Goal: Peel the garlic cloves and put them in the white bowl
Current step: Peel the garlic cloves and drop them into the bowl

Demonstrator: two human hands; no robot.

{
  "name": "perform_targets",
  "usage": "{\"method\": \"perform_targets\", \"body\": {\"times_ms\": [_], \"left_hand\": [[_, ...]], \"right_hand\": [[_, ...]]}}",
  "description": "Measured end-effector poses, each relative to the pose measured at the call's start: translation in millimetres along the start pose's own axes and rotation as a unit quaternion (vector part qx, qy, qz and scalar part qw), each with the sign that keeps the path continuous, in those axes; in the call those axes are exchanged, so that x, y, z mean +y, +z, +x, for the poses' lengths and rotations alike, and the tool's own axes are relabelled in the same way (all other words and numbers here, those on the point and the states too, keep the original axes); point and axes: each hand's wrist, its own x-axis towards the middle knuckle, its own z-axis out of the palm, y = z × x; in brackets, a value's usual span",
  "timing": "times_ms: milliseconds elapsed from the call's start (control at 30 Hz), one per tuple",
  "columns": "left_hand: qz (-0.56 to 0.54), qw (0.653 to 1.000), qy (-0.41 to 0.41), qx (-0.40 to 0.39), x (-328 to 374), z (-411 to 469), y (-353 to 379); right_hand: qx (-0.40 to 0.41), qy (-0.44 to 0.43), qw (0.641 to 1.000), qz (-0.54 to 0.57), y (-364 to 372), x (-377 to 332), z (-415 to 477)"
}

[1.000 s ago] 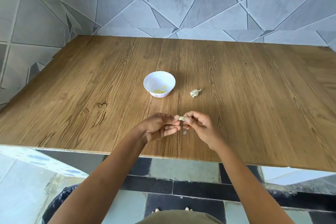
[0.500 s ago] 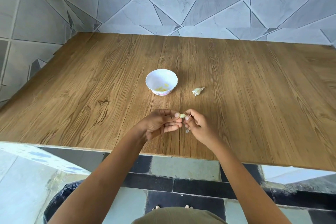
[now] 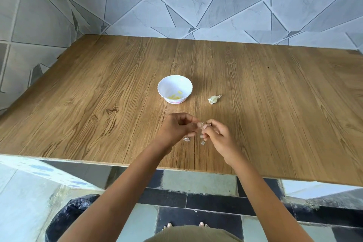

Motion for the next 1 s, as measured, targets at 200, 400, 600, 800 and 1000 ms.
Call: {"method": "perform_targets", "body": {"times_ms": [200,400,600,800,1000], "left_hand": [[-0.005,0.999,-0.035,0.022,1.0,5.1,-2.1],[-0.025,0.999,-0.037,0.03,-1.0,5.6,-13.7],[-0.051,0.997,-0.044,0.034,-2.6,6.0,-11.5],[-0.074,0.996,-0.038,0.03,-2.6,2.4,-13.0],[-0.097,0.994,-0.041,0.027,-2.1,0.9,-14.9]], "right_hand": [[0.011,0.014,1.0,0.014,-2.0,-1.0,-0.5],[0.012,-0.005,0.984,-0.178,-15.2,5.9,0.7],[0.063,-0.103,0.95,-0.286,-5.8,10.4,3.3],[0.049,-0.129,0.956,-0.257,-2.9,6.8,4.6],[0.033,-0.092,0.983,-0.153,1.8,-4.9,6.5]]}}
